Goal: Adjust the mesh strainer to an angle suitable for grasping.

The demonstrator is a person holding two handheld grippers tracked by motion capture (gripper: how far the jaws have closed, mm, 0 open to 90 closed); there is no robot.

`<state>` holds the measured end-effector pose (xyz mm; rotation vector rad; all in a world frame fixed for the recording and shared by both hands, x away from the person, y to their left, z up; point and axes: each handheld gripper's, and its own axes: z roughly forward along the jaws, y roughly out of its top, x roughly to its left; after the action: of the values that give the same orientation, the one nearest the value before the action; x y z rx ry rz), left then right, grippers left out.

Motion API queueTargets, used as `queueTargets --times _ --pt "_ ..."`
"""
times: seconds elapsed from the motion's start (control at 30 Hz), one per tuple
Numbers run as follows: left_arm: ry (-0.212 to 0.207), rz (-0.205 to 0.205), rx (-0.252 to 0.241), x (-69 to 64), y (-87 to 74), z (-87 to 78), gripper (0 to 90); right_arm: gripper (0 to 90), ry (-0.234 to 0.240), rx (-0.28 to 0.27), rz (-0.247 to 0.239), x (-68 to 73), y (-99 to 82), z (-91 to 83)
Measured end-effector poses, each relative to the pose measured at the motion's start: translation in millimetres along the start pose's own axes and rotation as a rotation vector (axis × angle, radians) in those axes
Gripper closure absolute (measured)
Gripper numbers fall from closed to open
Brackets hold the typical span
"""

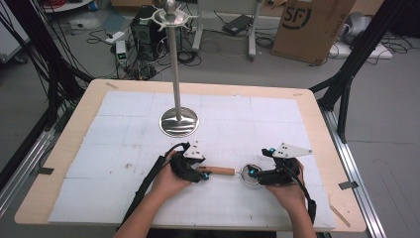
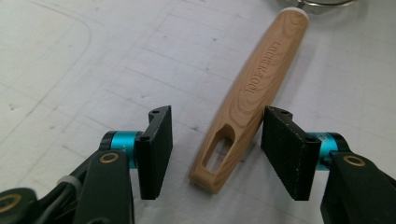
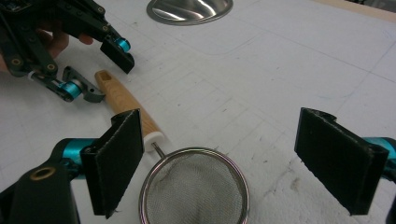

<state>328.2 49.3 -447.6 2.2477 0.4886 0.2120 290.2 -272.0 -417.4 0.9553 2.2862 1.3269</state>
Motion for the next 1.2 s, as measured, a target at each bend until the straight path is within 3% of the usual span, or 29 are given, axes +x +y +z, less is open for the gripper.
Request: queueTargets --times 0.33,0.53,0.8,0.97,1.2 --pt "0.062 -0.051 -0.027 9.1 1.5 4.5 39.9 14.8 -0.002 0.004 0.002 0.0 -0.2 0.5" --pt "0.067 -0.042 -0.037 8.6 1.5 3.2 35.5 14.8 -0.002 0.002 0.001 -0.2 -0.3 0.3" --pt "0.04 -0.036 -0.067 3.3 1.2 -14.5 30.7 14.8 -0.002 -0.004 0.002 -0.4 -0.3 -1.4" --pt "-0.002 -0.068 -0.089 5.1 -10.1 -37.8 27.2 14.8 -0.004 -0.005 -0.001 -0.7 -0.3 -1.9" --pt "-0.02 -0.073 -0.132 8.5 -14.9 -58.6 25.0 14.8 -0.006 0.007 -0.004 0.1 -0.8 0.3"
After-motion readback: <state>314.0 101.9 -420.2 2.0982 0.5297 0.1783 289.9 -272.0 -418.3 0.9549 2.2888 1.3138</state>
